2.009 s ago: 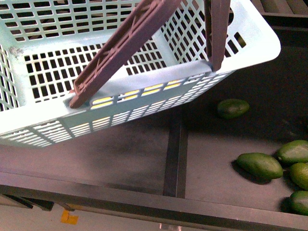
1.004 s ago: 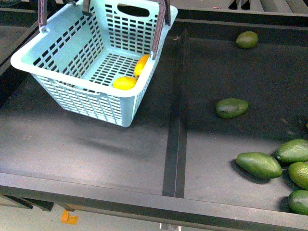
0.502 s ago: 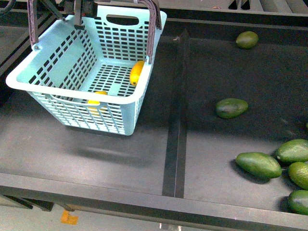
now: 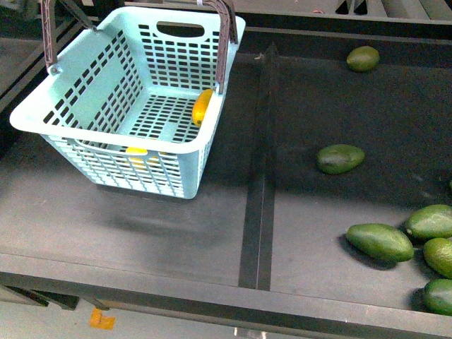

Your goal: Pick lemon and mango into basket

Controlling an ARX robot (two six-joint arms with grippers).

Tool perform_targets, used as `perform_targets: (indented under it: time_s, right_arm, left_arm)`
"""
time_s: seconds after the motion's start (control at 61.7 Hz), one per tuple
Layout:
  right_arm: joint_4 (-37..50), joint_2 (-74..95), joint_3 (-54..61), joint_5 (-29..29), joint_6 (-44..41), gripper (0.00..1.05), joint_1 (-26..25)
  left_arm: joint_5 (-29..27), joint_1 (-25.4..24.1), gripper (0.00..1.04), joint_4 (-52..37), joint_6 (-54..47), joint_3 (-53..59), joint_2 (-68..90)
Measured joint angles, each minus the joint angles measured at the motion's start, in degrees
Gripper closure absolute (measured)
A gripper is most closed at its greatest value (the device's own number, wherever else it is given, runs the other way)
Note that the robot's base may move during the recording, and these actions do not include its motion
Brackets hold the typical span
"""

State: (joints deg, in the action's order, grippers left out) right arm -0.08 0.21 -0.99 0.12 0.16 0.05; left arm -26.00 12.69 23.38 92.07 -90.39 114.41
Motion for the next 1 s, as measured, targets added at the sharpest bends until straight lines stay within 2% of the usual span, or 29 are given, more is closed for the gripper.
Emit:
perform_targets:
  time_s: [0.065,0.081,0.113,0.146,0.162,0.178,0.194,0.211,0.275,0.324,0.421,0.518,0.81,0.875,1.004]
  right_arm:
    - [0.00,0.00,0.00,0.00,-0.02,0.09,0.00]
    - [0.00,0.00,0.00,-0.02,0.00,0.09,0.00]
    - [0.00,0.00,0.00,-0.02,-0.02,0.09,-0.02]
    - [0.00,0.00,0.00,0.00,0.00,0.09,0.00]
    - [0.00,0.00,0.00,-0.02,0.00,0.09,-0.02]
    - [0.00,0.00,0.00,0.00,0.00,0.09,0.00]
    - [0.00,0.02,0.00,0.02,0.00,0.09,0.00]
    - [0.00,0.00,0.00,0.00,-0.02,0.09,0.00]
    - [0.00,0.00,0.00,0.00,0.00,0.09,0.00]
    - [0.00,0.00,0.00,0.00,0.00,0.09,0.00]
    - [0.00,0.00,0.00,0.00,0.00,0.09,0.00]
    - [0.00,0.00,0.00,0.00,0.00,0.09,0.00]
    - [0.00,0.00,0.00,-0.02,0.00,0.09,0.00]
    - [0.00,0.00,0.00,0.00,0.00,0.09,0.00]
    - [0.00,0.00,0.00,-0.02,0.00,0.09,0.00]
  left_arm:
    - [-1.18,0.42,0.07,-0.77,-2.23,6.08,-4.61]
    - [0.13,0.39,0.08,-3.37,-5.49,8.33,-5.90]
    - [5.92,-0.02,0.15,-15.91,-13.35,15.26,-8.74]
    - [11.10,-0.46,0.22,-28.74,-26.03,22.21,-11.02]
    - [13.44,-0.74,0.27,-38.32,-35.12,27.45,-12.50]
    - [14.10,-0.90,0.30,-42.99,-38.03,29.92,-13.09]
    - [15.47,-1.22,0.35,-52.28,-48.30,34.64,-14.23]
    - [15.89,-1.46,0.39,-57.99,-53.83,37.59,-14.95]
    - [16.79,-2.49,0.50,-70.18,-68.37,45.18,-17.99]
    - [17.27,-3.56,0.61,-75.97,-78.93,50.21,-21.35]
    - [18.32,-5.18,0.81,-79.23,-86.86,57.68,-26.82]
    - [19.98,-6.10,1.02,-80.32,-89.77,64.41,-30.73]
    - [22.12,-8.79,1.01,-80.30,-91.03,76.96,-43.74]
    - [25.57,-10.91,1.01,-79.17,-91.21,79.19,-46.95]
    - [25.90,-12.44,1.01,-78.34,-91.25,82.82,-51.67]
